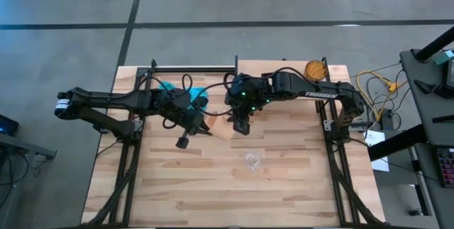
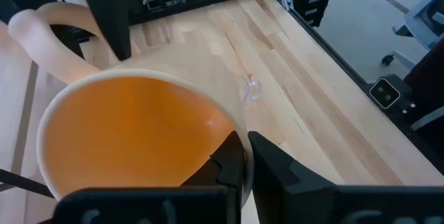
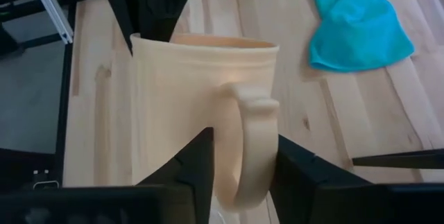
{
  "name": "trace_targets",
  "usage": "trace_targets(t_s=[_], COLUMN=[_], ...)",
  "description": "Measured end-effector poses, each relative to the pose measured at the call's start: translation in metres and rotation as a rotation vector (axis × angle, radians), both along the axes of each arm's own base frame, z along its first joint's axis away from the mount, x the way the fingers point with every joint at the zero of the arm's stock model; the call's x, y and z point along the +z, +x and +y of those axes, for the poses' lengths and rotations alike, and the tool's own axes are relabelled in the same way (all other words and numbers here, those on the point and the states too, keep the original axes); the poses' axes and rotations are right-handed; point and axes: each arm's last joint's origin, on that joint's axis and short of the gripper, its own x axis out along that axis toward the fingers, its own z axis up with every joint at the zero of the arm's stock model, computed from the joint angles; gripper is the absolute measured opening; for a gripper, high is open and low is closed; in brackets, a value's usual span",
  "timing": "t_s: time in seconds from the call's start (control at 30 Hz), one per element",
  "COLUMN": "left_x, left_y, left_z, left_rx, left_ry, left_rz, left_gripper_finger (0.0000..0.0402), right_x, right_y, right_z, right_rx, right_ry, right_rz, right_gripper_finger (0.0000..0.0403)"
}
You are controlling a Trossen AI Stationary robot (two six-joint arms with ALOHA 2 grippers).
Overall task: Stack small to large cups/mugs on shelf
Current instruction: Put the yellow mug on the shelf
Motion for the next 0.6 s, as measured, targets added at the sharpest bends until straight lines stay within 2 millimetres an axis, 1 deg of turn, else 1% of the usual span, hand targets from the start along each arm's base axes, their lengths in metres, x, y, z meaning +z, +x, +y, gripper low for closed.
trace_targets(t_s=[0.3, 0.4, 0.6], left_x=[0.000, -0.003, -0.008], left_y=[0.000, 0.000, 0.010], left_z=[0.000, 0.000, 0.004], left_rx=[0.000, 0.007, 0.072], left_ry=[0.000, 0.005, 0.055], left_rz=[-0.006, 0.000, -0.013], left_gripper_finger=[0.0000, 0.0000, 0.0000], right_x=[0.000, 0.000, -0.002], right_y=[0.000, -0.001, -0.008], right_z=[-0.004, -0.007, -0.015], right_rx=[-0.012, -0.021, -0.071], right_ry=[-0.004, -0.006, -0.108], right_rz=[0.003, 0.011, 0.072], right_gripper_finger=[0.0070, 0.0060, 0.0049])
